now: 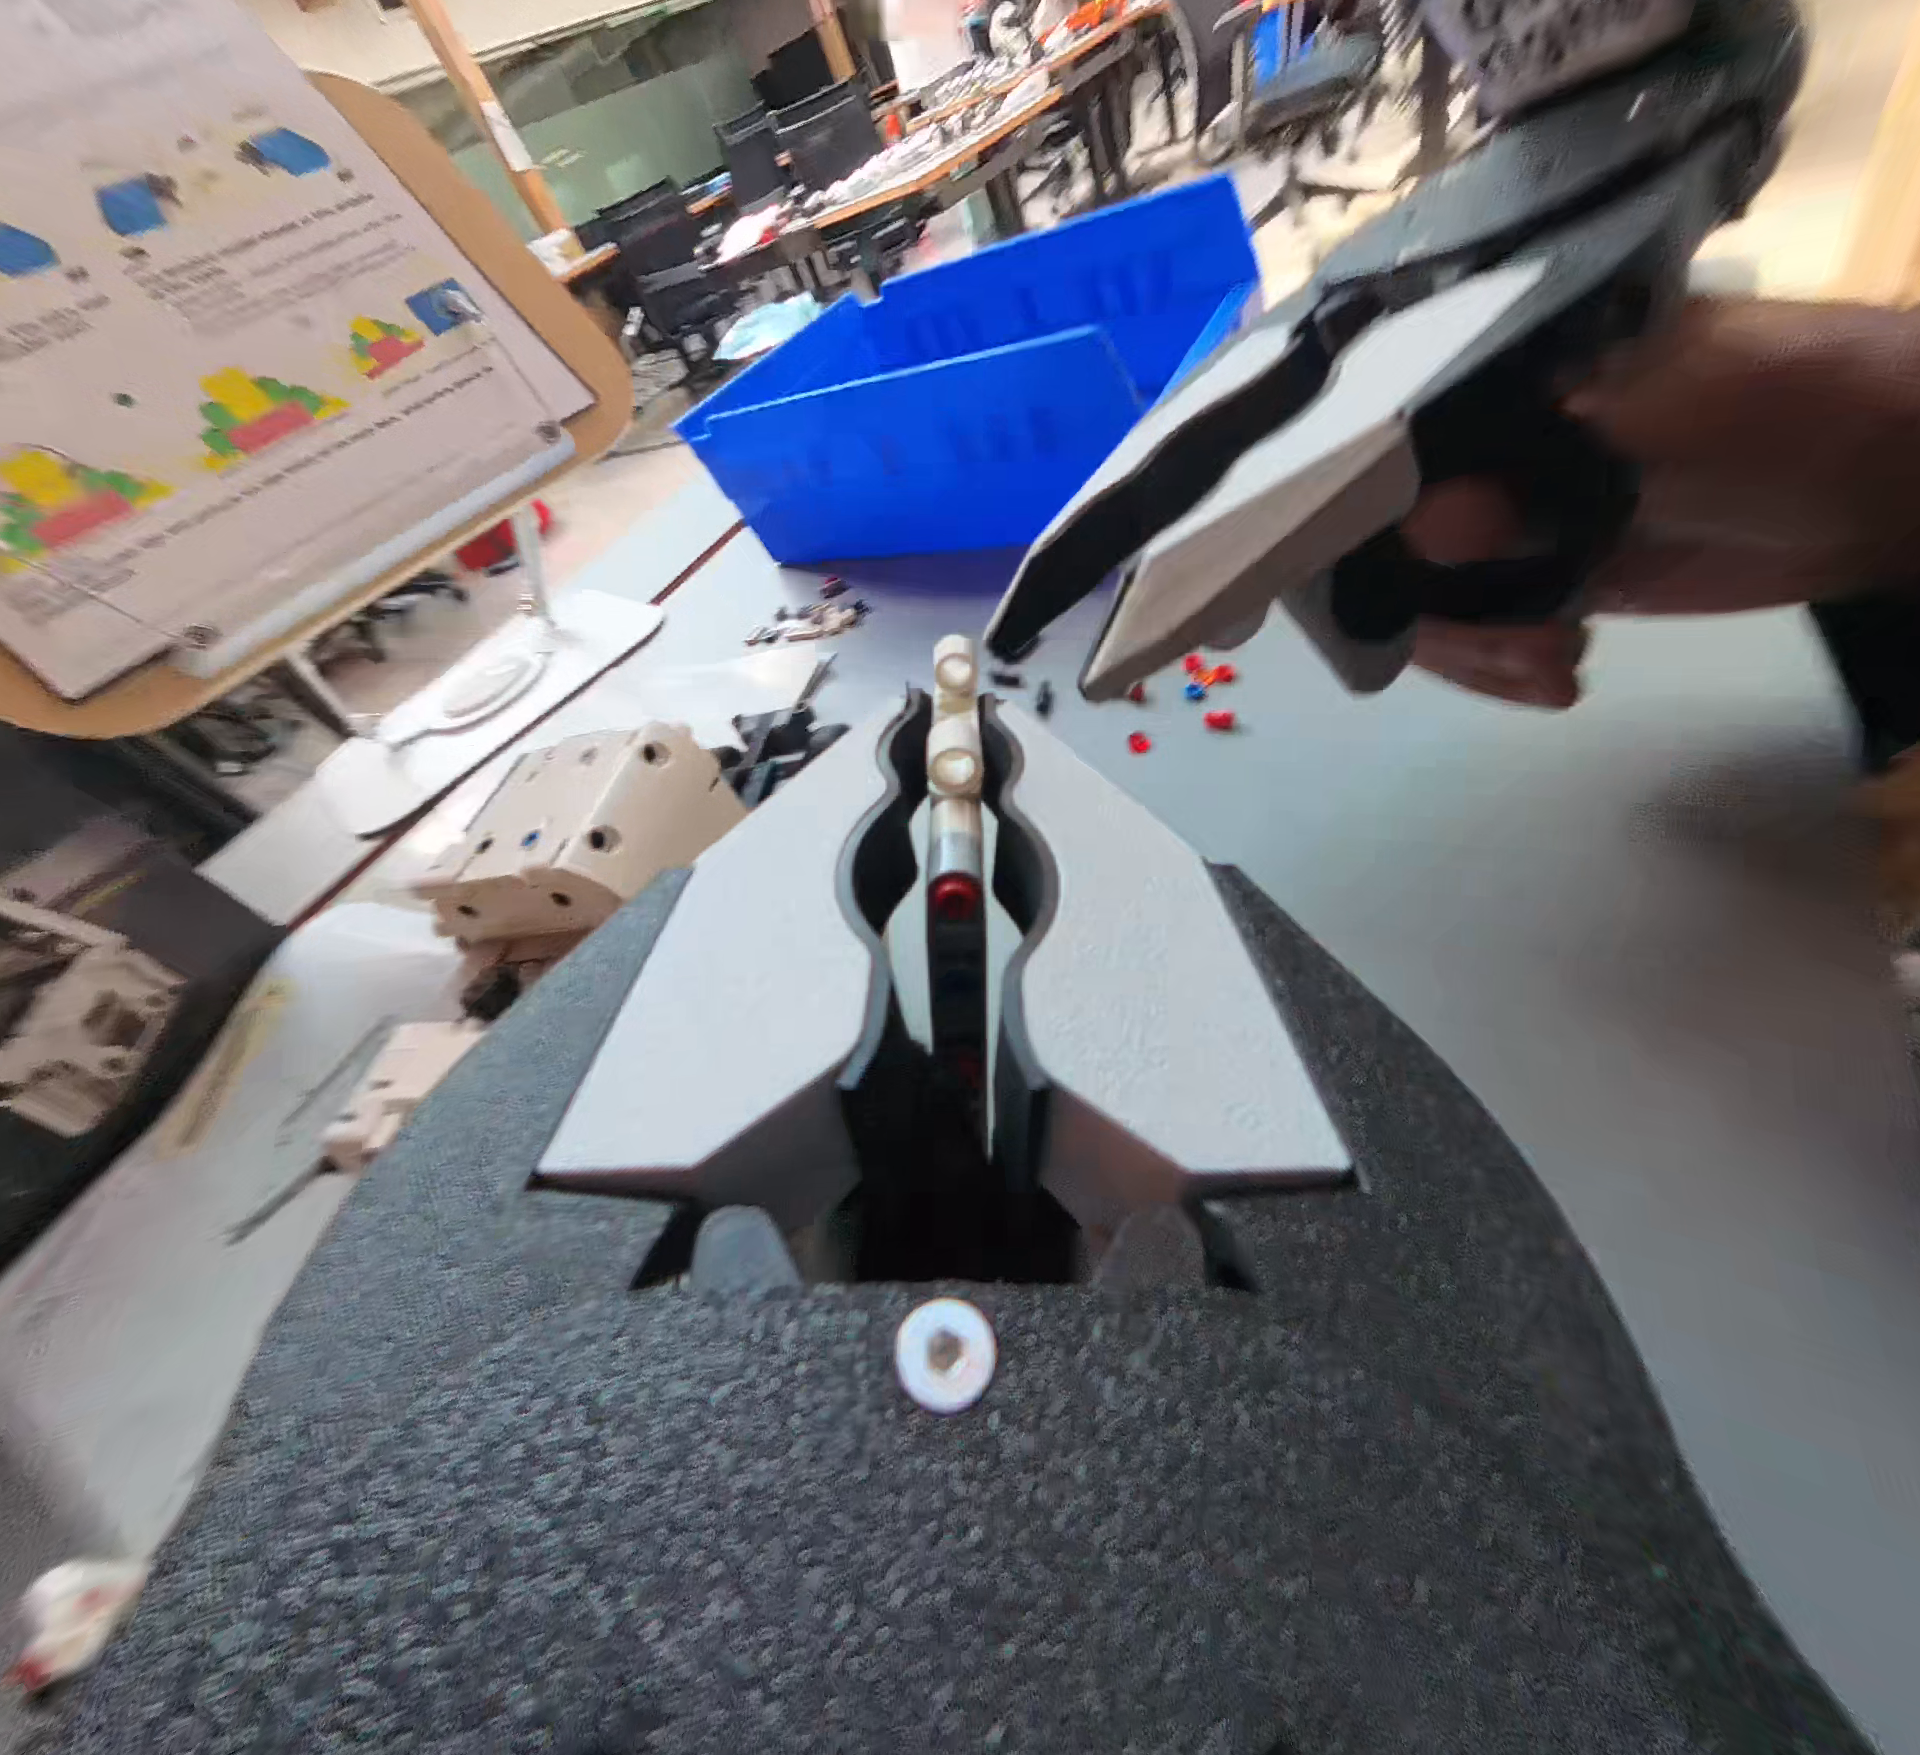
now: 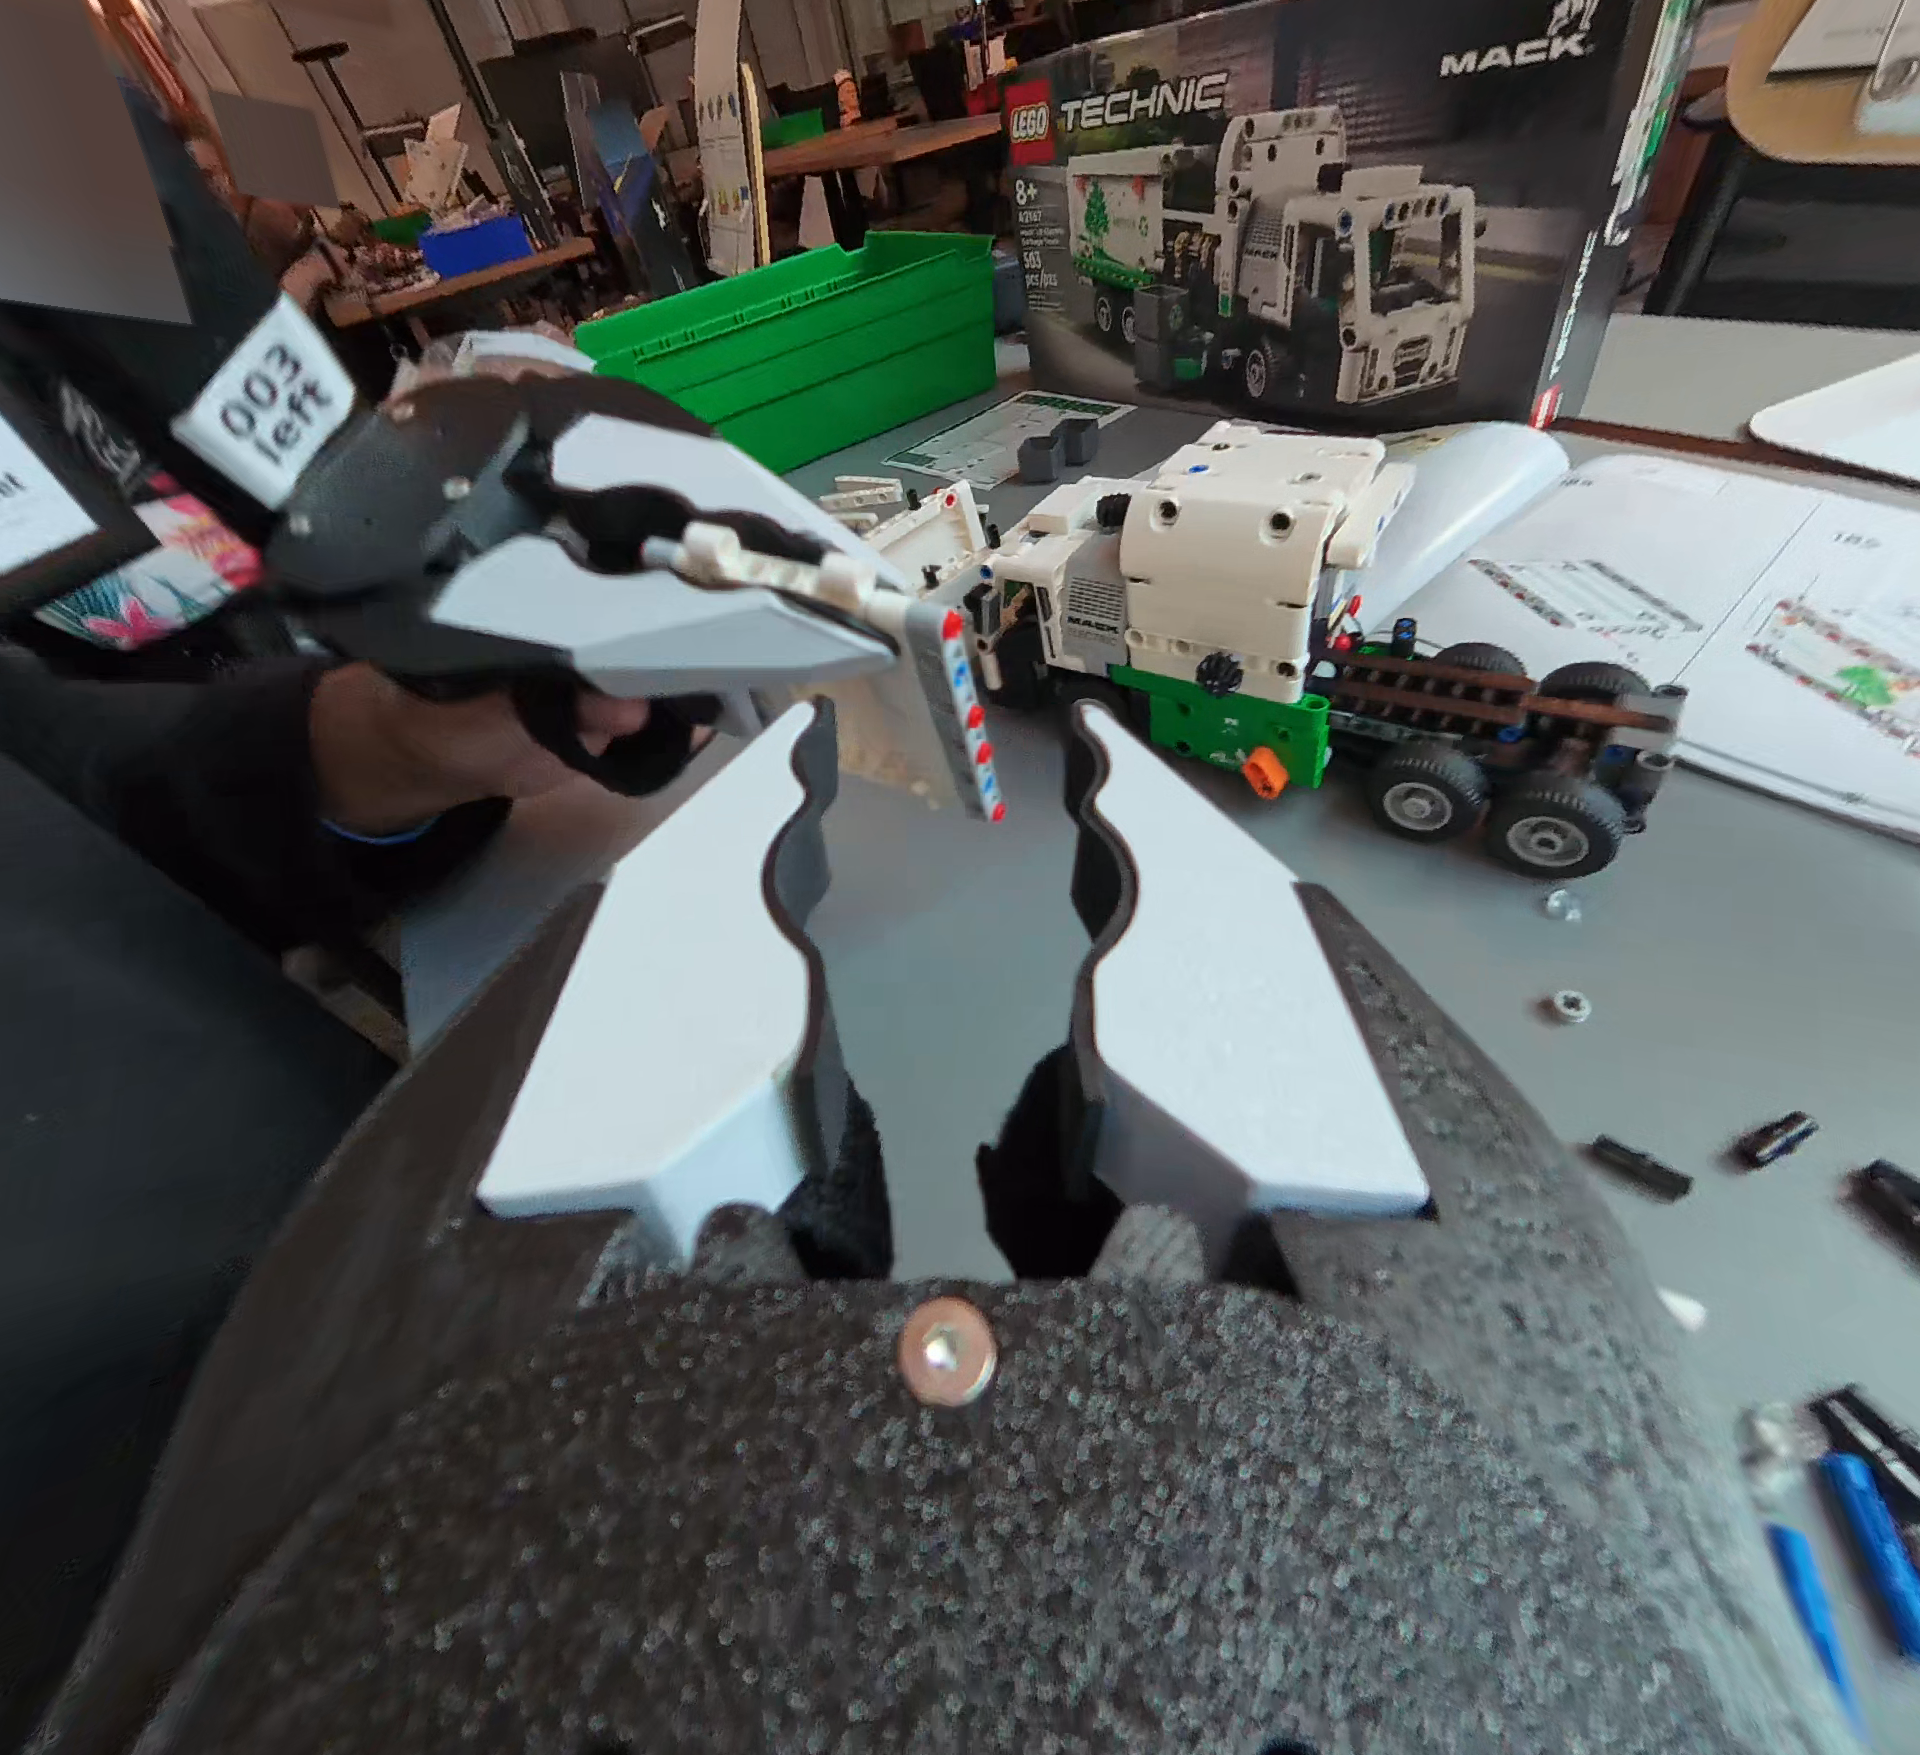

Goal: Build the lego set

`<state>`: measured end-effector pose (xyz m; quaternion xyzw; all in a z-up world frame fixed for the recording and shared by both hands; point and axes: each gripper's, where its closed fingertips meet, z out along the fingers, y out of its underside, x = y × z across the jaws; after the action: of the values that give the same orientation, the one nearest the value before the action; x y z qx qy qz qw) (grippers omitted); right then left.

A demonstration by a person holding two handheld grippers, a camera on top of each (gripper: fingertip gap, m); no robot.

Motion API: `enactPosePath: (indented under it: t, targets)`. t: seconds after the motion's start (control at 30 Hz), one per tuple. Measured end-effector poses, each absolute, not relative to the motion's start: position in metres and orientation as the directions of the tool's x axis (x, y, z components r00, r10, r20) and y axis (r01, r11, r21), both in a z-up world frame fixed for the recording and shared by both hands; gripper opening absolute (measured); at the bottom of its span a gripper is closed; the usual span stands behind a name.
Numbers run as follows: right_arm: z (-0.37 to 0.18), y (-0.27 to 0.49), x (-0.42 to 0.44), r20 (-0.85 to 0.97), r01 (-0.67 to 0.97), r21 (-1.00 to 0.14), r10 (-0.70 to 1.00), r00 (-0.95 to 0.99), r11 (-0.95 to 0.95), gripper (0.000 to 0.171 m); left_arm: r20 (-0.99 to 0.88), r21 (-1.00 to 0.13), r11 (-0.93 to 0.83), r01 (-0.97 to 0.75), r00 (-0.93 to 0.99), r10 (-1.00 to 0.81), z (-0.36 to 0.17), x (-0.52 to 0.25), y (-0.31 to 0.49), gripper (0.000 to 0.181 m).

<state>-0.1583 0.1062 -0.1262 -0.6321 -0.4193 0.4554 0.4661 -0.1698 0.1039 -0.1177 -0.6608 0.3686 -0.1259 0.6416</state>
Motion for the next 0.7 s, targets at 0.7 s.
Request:
enactPosePath:
  t: [0.7]
  targets:
    - [-0.147, 0.101, -0.17, -0.114, 0.273, -0.957, 0.992, -0.053, -0.096, 0.006, 0.079, -0.996, -0.093, 0.005, 0.566, -0.82, -0.114, -0.189, 0.108, 0.026]
